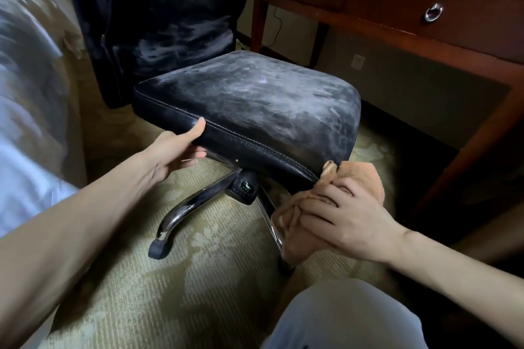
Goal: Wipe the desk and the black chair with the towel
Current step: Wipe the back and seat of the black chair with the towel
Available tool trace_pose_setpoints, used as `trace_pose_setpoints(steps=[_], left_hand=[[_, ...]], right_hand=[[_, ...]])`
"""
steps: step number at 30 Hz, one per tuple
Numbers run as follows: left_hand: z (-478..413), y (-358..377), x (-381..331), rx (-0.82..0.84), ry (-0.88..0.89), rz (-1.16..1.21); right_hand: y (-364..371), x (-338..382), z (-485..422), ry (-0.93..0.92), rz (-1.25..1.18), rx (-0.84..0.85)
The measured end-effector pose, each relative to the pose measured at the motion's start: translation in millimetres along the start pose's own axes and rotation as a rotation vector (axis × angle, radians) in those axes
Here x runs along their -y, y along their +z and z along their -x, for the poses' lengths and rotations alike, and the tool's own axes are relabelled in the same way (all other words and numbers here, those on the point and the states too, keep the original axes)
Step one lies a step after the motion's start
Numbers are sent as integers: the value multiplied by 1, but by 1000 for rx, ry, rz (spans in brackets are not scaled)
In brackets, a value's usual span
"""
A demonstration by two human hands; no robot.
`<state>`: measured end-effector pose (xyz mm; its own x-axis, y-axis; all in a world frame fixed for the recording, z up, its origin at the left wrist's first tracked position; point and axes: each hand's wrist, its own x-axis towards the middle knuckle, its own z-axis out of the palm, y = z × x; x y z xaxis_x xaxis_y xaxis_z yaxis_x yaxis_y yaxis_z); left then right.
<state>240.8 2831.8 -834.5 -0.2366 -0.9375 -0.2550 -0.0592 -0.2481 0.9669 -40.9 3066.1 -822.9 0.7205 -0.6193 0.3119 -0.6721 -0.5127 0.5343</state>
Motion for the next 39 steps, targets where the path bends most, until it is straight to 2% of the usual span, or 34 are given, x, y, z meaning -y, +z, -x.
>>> trace_pose_setpoints(steps=[5, 9, 17, 22, 24, 27, 29, 32, 35, 37, 39], left_hand=[[-15, -20, -9, -100, -80, 313], [-27, -19, -10, -194, -89, 302], [-14, 6, -7, -268, -99, 244], [0, 16, -5, -214, -193, 198], [5, 5, -12, -283, -197, 276], [6, -33, -27, -563, -79, 486], [13, -44, -32, -531, -72, 581], [19, -39, -26, -487, -92, 599], [21, -37, -27, -695, -5, 515], [47, -44, -57, -917, 208, 441], [64, -59, -84, -973, 500, 449]], right_hand=[[8, 1, -56, 32, 5, -113], [24, 2, -78, 7, 90, -78], [57, -6, -136, -45, 57, -179], [74, -10, -175, -64, 39, -286], [72, -10, -178, -45, 14, -297], [65, -12, -179, -5, -9, -326], [63, -11, -185, 21, -31, -361], [64, -1, -206, 28, -59, -386], [67, 9, -225, 55, -103, -368], [66, 14, -232, 176, -191, -366], [55, 15, -237, 388, -363, -427]])
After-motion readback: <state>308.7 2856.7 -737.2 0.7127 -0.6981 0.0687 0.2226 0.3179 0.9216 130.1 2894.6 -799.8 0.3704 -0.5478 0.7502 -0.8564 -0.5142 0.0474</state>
